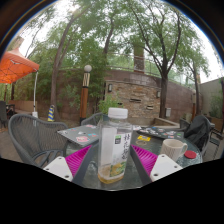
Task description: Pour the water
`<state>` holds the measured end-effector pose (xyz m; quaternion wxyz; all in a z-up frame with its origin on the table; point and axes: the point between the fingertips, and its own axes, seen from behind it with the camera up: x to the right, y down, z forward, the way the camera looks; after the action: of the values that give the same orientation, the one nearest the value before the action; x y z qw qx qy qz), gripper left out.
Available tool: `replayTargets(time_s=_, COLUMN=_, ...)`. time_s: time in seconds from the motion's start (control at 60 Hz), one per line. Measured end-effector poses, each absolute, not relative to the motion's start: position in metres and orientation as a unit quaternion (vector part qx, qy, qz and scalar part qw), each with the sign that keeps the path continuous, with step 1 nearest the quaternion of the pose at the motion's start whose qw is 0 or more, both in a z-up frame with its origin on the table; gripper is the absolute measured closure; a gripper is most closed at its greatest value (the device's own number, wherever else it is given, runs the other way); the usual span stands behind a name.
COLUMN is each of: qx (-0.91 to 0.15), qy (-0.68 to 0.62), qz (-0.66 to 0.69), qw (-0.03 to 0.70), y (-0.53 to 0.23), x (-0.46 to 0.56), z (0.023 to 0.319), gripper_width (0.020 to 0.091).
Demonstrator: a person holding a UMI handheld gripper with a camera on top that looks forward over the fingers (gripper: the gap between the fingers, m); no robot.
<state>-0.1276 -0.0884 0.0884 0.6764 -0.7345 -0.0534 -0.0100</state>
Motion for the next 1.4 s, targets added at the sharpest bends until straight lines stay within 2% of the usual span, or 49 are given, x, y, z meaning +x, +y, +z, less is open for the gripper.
replayTargets(time_s=0.133, qx=-0.733, qy=-0.036, qz=0.002, qw=0.679, y=-0.065, x=-0.125, z=0.089, gripper_width=0.0273)
replayTargets(time_s=0.167, qx=-0.736, qy=-0.034, qz=0.006, qw=0.677, y=-0.058, x=-0.127, z=0.088, gripper_width=0.0345)
replayTargets(time_s=0.183, qx=-0.739, qy=-0.033, qz=0.007, qw=0.673, y=-0.056, x=-0.126, z=0.086, gripper_width=0.0434)
replayTargets(time_s=0.2, qx=-0.743, qy=-0.034, qz=0.009, qw=0.668, y=-0.055, x=-0.127, z=0.082, gripper_width=0.0494)
replayTargets(time_s=0.383, qx=-0.738, qy=-0.024, qz=0.011, qw=0.674, y=-0.051, x=-0.125, z=0.08, gripper_width=0.0531)
replayTargets(time_s=0.617, qx=-0.743, qy=-0.049, qz=0.037, qw=0.666, y=-0.05, x=-0.133, z=0.081, gripper_width=0.0652)
replayTargets(time_s=0.683, qx=-0.749, qy=-0.053, qz=0.061, qw=0.658, y=-0.049, x=-0.135, z=0.082, gripper_width=0.0652)
replayTargets(time_s=0.733, qx=-0.742, qy=-0.029, qz=0.1, qw=0.663, y=-0.045, x=-0.131, z=0.099, gripper_width=0.0651)
replayTargets(time_s=0.817, qx=-0.725, qy=0.083, qz=0.196, qw=0.655, y=-0.034, x=-0.104, z=0.133, gripper_width=0.0651)
replayTargets(time_s=0.85, qx=-0.713, qy=0.136, qz=0.258, qw=0.637, y=-0.029, x=-0.092, z=0.137, gripper_width=0.0652)
replayTargets(time_s=0.917, qx=-0.674, qy=0.243, qz=0.377, qw=0.588, y=-0.023, x=-0.073, z=0.145, gripper_width=0.0653)
replayTargets(time_s=1.0, qx=-0.593, qy=0.373, qz=0.53, qw=0.478, y=-0.012, x=-0.05, z=0.153, gripper_width=0.0655)
replayTargets(time_s=1.083, qx=-0.513, qy=0.43, qz=0.637, qw=0.382, y=-0.026, x=-0.041, z=0.165, gripper_width=0.0655)
replayTargets(time_s=1.2, qx=-0.44, qy=0.479, qz=0.691, qw=0.315, y=-0.027, x=-0.032, z=0.18, gripper_width=0.0655)
replayTargets(time_s=1.217, qx=-0.426, qy=0.491, qz=0.695, qw=0.306, y=-0.025, x=-0.024, z=0.167, gripper_width=0.0655)
replayTargets(time_s=1.233, qx=-0.424, qy=0.49, qz=0.697, qw=0.307, y=-0.024, x=-0.029, z=0.185, gripper_width=0.0655)
replayTargets(time_s=1.317, qx=-0.389, qy=0.506, qz=0.717, qw=0.28, y=-0.031, x=-0.024, z=0.189, gripper_width=0.0656)
replayTargets(time_s=1.333, qx=-0.382, qy=0.505, qz=0.722, qw=0.277, y=-0.03, x=-0.025, z=0.166, gripper_width=0.0655)
replayTargets(time_s=1.4, qx=-0.374, qy=0.509, qz=0.726, qw=0.27, y=-0.031, x=-0.021, z=0.163, gripper_width=0.0654)
